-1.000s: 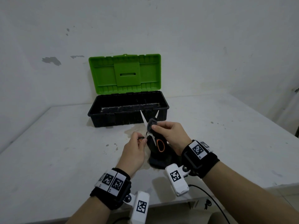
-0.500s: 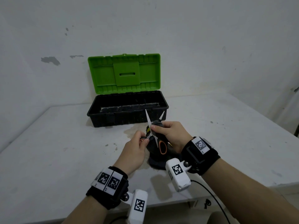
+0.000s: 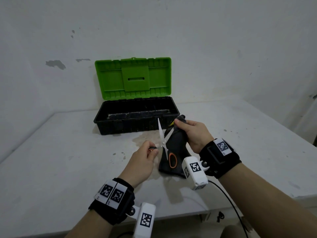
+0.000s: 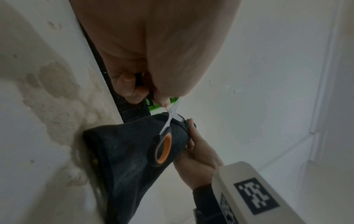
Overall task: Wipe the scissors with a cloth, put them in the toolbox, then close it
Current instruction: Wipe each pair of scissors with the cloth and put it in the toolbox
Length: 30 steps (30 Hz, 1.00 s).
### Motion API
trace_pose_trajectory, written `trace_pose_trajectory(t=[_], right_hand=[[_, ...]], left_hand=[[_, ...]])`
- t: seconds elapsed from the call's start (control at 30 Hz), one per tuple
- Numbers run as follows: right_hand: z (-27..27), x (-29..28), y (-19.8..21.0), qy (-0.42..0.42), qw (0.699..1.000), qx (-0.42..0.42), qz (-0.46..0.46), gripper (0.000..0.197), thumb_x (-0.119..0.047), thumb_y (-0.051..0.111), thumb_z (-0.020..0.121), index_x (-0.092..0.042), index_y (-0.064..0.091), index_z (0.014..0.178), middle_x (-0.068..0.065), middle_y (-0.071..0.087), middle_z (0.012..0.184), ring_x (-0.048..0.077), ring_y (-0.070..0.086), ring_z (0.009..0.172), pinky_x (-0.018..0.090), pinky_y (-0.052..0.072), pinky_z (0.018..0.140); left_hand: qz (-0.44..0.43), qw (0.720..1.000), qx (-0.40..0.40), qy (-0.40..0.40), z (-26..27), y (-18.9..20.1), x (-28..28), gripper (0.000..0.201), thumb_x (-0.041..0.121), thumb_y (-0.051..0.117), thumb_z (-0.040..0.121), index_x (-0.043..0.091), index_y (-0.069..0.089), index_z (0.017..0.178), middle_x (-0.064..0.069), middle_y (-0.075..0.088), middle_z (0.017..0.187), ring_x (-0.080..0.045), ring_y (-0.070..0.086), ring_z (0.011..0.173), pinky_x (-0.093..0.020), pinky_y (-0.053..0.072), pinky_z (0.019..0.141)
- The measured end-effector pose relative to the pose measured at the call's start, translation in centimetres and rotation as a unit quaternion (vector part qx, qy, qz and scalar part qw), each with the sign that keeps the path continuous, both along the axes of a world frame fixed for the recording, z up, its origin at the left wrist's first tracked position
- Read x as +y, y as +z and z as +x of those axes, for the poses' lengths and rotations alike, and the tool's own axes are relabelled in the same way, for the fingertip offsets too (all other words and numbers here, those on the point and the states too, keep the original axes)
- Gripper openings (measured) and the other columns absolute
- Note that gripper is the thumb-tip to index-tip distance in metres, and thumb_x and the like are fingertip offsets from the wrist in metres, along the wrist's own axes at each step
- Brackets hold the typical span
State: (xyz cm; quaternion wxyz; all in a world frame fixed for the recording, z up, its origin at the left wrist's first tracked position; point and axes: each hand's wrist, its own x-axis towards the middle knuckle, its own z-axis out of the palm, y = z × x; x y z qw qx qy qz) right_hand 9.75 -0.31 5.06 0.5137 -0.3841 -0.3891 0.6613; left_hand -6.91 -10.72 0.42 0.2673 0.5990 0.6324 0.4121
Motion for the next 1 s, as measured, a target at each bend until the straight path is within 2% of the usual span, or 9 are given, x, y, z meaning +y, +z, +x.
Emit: trace_pose_trajectory(t=[0.1, 0.2, 0.33, 0.37, 0.43, 0.5, 0.63, 0.83, 1.0], right_hand=[[0.9, 0.5, 0.5, -0.024, 0.999, 0.034, 0.004, 0.022, -0.008, 0.067, 0.09, 0.01, 0.066, 0.103, 0.016, 0.071, 0.082, 0.017, 0.07, 0.063, 0.024, 0.057, 0.059], [0.9, -0.4, 0.6, 0.026, 1.0, 0.006, 0.01, 0.022, -0.009, 0.063, 0.093, 0.01, 0.066, 0.105, 0.014, 0.072, 0.077, 0.016, 0.069, 0.06, 0.024, 0.056, 0.057], [-0.2, -1.9, -0.7, 0.106, 0.984, -0.125, 0.073, 0.025, -0.02, 0.064, 0.094, 0.001, 0.073, 0.103, 0.02, 0.073, 0.09, 0.024, 0.069, 0.075, 0.034, 0.058, 0.071], [-0.5, -2.1, -1.0, 0.119, 0.976, -0.157, 0.092, 0.026, -0.022, 0.063, 0.095, 0.0, 0.073, 0.104, 0.019, 0.073, 0.089, 0.023, 0.067, 0.074, 0.033, 0.056, 0.071], [-0.8, -2.4, -1.0, 0.132, 0.968, -0.187, 0.105, 0.026, -0.02, 0.057, 0.098, 0.0, 0.073, 0.104, 0.01, 0.068, 0.076, 0.012, 0.062, 0.061, 0.022, 0.05, 0.059], [-0.9, -2.5, -0.8, 0.141, 0.968, -0.184, 0.099, 0.026, -0.016, 0.053, 0.1, 0.002, 0.071, 0.105, 0.007, 0.065, 0.072, 0.007, 0.059, 0.055, 0.017, 0.047, 0.053], [-1.0, -2.5, -0.4, 0.135, 0.977, -0.148, 0.075, 0.022, -0.009, 0.055, 0.098, 0.007, 0.069, 0.104, 0.013, 0.065, 0.076, 0.012, 0.06, 0.056, 0.019, 0.05, 0.053], [-1.5, -2.4, -0.3, 0.098, 0.987, -0.123, 0.032, 0.016, -0.005, 0.062, 0.093, 0.009, 0.063, 0.102, 0.017, 0.063, 0.076, 0.012, 0.06, 0.05, 0.021, 0.048, 0.045], [-1.4, -2.0, -0.1, 0.083, 0.99, -0.109, 0.017, 0.012, -0.006, 0.063, 0.093, -0.002, 0.064, 0.081, 0.015, 0.064, 0.073, 0.017, 0.06, 0.054, 0.024, 0.051, 0.049]], left_hand=[[-0.01, 0.999, -0.053, 0.011, -0.5, -0.5, 0.1, 0.009, 0.029, 0.048, 0.103, 0.026, 0.055, 0.098, 0.009, 0.053, 0.078, -0.012, 0.049, 0.069, -0.029, 0.039, 0.064], [-0.017, 0.995, -0.099, 0.026, -0.8, -0.6, 0.4, 0.009, 0.029, 0.049, 0.103, 0.026, 0.056, 0.099, 0.008, 0.051, 0.076, -0.012, 0.045, 0.064, -0.027, 0.038, 0.059], [-0.018, 0.993, -0.115, 0.028, -0.1, -0.3, 1.0, 0.009, 0.028, 0.048, 0.104, 0.025, 0.056, 0.101, 0.009, 0.051, 0.078, -0.009, 0.044, 0.061, -0.024, 0.036, 0.057], [-0.018, 0.993, -0.118, 0.026, 0.1, -0.2, 1.1, 0.009, 0.027, 0.047, 0.104, 0.025, 0.055, 0.101, 0.009, 0.051, 0.077, -0.009, 0.044, 0.059, -0.023, 0.036, 0.055], [-0.019, 0.992, -0.125, 0.025, 0.4, 0.0, 1.1, 0.009, 0.025, 0.047, 0.104, 0.023, 0.055, 0.102, 0.007, 0.051, 0.074, -0.009, 0.042, 0.056, -0.022, 0.035, 0.052], [-0.017, 0.992, -0.121, 0.028, 0.4, 0.2, 1.1, 0.009, 0.025, 0.047, 0.104, 0.024, 0.055, 0.103, 0.007, 0.052, 0.075, -0.009, 0.044, 0.057, -0.023, 0.037, 0.053], [-0.002, 0.996, -0.086, 0.019, 0.1, 0.0, 1.2, 0.01, 0.027, 0.047, 0.104, 0.028, 0.055, 0.098, 0.01, 0.052, 0.077, -0.007, 0.047, 0.064, -0.027, 0.038, 0.063], [-0.005, 0.998, -0.064, -0.007, 0.3, -0.1, 1.1, 0.012, 0.027, 0.048, 0.104, 0.029, 0.055, 0.093, 0.013, 0.051, 0.068, -0.008, 0.045, 0.059, -0.03, 0.036, 0.06], [-0.009, 0.998, -0.053, -0.014, 0.1, 0.2, 0.9, 0.011, 0.028, 0.048, 0.104, 0.027, 0.054, 0.095, 0.01, 0.052, 0.07, -0.01, 0.045, 0.061, -0.031, 0.039, 0.063]])
